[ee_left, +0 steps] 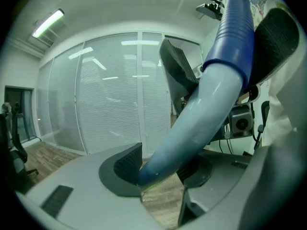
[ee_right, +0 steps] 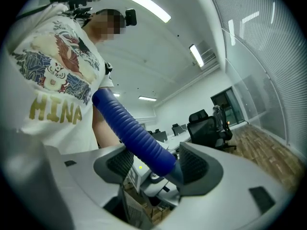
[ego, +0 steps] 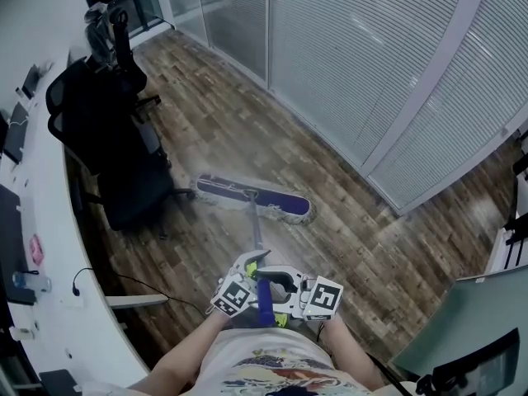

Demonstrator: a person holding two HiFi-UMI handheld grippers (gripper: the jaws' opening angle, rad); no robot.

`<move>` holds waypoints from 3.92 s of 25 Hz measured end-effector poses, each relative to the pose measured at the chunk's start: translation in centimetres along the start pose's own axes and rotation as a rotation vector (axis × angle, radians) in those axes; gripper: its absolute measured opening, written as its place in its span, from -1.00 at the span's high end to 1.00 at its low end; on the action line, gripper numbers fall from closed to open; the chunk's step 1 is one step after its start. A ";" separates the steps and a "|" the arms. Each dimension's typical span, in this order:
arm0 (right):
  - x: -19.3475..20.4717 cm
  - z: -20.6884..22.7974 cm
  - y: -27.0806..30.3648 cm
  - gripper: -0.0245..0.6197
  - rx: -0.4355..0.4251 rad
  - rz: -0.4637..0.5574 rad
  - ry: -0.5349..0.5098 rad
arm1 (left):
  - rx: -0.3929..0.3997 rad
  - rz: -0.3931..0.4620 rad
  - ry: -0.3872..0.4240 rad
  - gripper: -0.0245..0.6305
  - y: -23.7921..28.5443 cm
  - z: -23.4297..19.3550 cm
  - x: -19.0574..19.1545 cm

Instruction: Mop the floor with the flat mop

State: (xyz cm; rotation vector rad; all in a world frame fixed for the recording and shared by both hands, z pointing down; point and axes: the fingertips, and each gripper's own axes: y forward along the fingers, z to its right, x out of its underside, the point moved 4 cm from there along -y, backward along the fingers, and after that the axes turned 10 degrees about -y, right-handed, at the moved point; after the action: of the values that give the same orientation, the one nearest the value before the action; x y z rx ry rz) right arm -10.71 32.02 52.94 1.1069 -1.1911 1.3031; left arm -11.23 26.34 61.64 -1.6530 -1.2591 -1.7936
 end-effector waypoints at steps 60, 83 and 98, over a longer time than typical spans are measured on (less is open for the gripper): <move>-5.2 74.9 7.5 0.06 -0.057 -0.049 0.028 | -0.050 -0.129 0.013 0.38 33.0 -65.6 -17.9; -1.1 37.4 5.9 0.05 0.046 -0.114 0.007 | 0.009 -0.006 -0.027 0.35 15.5 -34.0 -7.5; -3.1 8.6 -0.9 0.05 0.248 0.060 0.048 | 0.170 0.032 -0.064 0.30 4.7 -6.0 -4.8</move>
State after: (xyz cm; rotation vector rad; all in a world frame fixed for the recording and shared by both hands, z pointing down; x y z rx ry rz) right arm -9.62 23.15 50.70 1.2155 -1.0539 1.5467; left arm -9.91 17.74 59.33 -1.6367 -1.3647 -1.5791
